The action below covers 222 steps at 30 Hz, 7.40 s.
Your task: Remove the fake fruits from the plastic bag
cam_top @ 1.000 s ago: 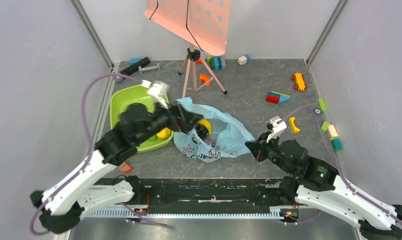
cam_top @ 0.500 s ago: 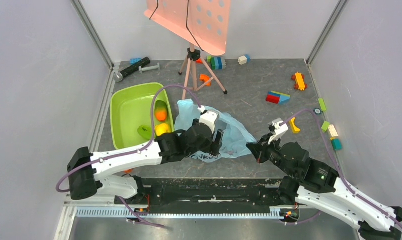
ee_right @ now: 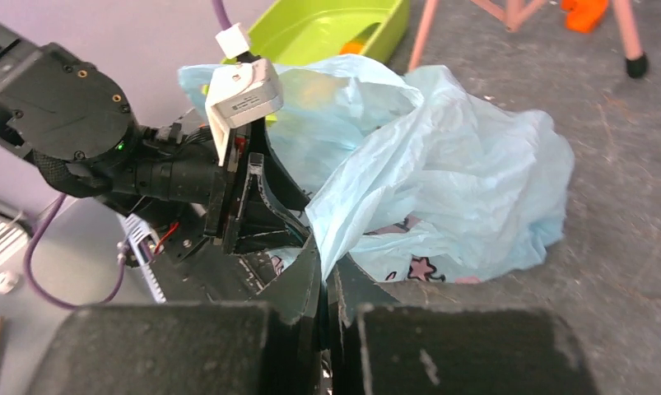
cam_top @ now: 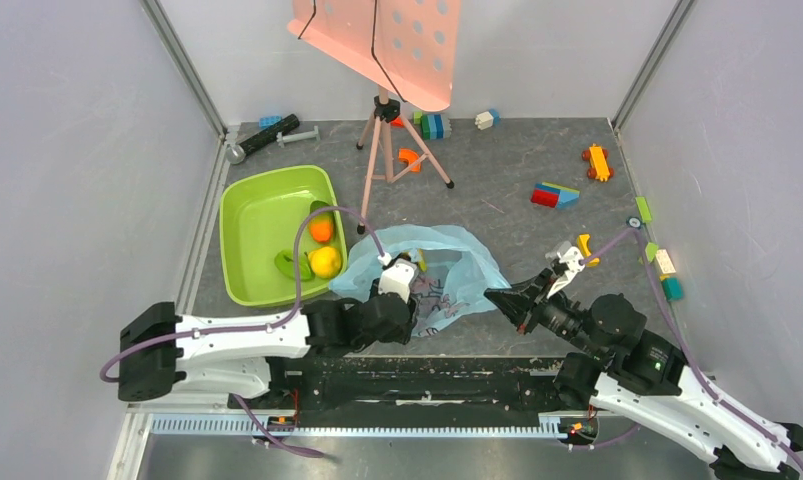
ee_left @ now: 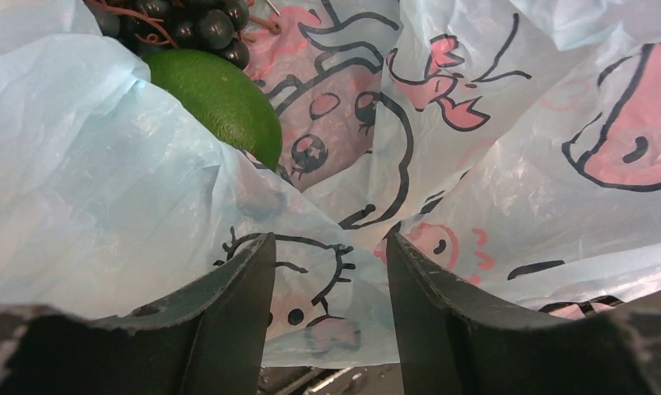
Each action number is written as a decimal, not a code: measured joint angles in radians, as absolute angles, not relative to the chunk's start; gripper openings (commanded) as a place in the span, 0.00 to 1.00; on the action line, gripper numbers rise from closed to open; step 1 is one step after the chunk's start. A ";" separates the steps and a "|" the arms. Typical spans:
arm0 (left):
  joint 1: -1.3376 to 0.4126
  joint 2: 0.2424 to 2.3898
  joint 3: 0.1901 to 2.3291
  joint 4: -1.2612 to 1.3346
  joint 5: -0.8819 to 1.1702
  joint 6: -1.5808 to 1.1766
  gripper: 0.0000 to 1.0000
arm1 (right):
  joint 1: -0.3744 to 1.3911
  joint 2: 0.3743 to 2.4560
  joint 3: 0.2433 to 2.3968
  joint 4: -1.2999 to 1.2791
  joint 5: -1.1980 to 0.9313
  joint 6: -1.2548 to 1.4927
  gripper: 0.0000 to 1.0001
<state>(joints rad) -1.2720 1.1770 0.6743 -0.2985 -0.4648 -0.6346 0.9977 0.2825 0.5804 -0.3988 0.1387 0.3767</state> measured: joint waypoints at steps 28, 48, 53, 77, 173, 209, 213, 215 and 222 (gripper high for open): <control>-1.256 1.265 0.871 -0.296 -0.736 -0.766 0.78 | 0.998 0.307 0.472 -0.441 0.183 0.362 0.00; -0.965 1.546 0.946 -0.113 -0.466 -0.758 0.65 | 0.998 0.362 0.453 -0.368 0.155 0.363 0.00; -0.952 1.625 0.992 -0.097 -0.444 -0.758 0.65 | 0.998 0.364 0.445 -0.359 0.155 0.362 0.00; -0.859 1.788 1.097 -0.235 -0.490 -0.770 0.93 | 0.998 0.371 0.443 -0.358 0.157 0.349 0.00; -0.961 1.288 0.840 -0.186 -0.360 -0.582 0.75 | 0.998 0.394 0.437 -0.361 0.189 0.363 0.00; -0.823 1.710 1.060 -0.235 -0.280 -0.834 0.76 | 0.998 0.397 0.427 -0.361 0.195 0.363 0.00; -0.823 1.758 1.096 -0.252 -0.325 -0.847 0.78 | 0.998 0.387 0.427 -0.364 0.202 0.363 0.00; -0.824 1.775 1.108 -0.254 -0.343 -0.849 0.81 | 0.998 0.386 0.427 -0.366 0.205 0.363 0.00; -0.827 1.823 1.164 -0.299 -0.421 -0.858 0.86 | 0.998 0.386 0.427 -0.376 0.210 0.363 0.00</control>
